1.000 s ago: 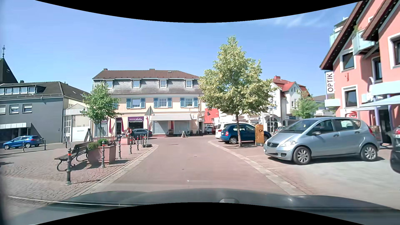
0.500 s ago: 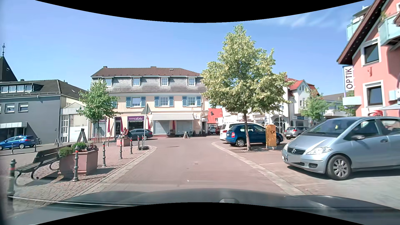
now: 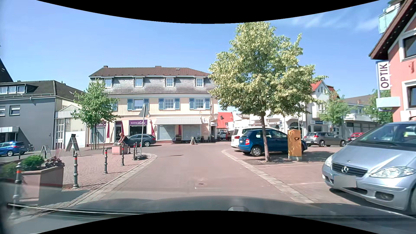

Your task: Follow the waypoints while adhering to traffic rules and regulations

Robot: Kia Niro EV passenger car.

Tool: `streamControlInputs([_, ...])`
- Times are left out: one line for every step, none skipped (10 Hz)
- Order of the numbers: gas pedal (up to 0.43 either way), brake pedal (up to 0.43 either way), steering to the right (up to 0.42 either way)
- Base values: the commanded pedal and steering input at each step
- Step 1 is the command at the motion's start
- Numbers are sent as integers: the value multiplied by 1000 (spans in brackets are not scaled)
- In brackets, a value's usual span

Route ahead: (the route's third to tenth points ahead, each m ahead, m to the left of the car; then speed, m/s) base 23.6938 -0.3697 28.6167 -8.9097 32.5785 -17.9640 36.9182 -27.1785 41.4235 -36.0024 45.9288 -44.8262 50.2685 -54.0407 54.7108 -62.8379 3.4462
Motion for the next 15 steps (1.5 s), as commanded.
streamControlInputs([47, 0, -31])
streamControlInputs([28, 0, -39])
streamControlInputs([8, 0, -47])
streamControlInputs([0, 0, -54])
streamControlInputs([0, 0, -58])
streamControlInputs([0, 0, -61])
streamControlInputs([0, 0, -61])
streamControlInputs([0, 0, -62])
streamControlInputs([0, 0, -62])
streamControlInputs([0, 0, -62])
streamControlInputs([0, 0, -61])
streamControlInputs([0, 0, -61])
streamControlInputs([0, 0, -61])
streamControlInputs([0, 0, -63])
streamControlInputs([0, 0, -64])
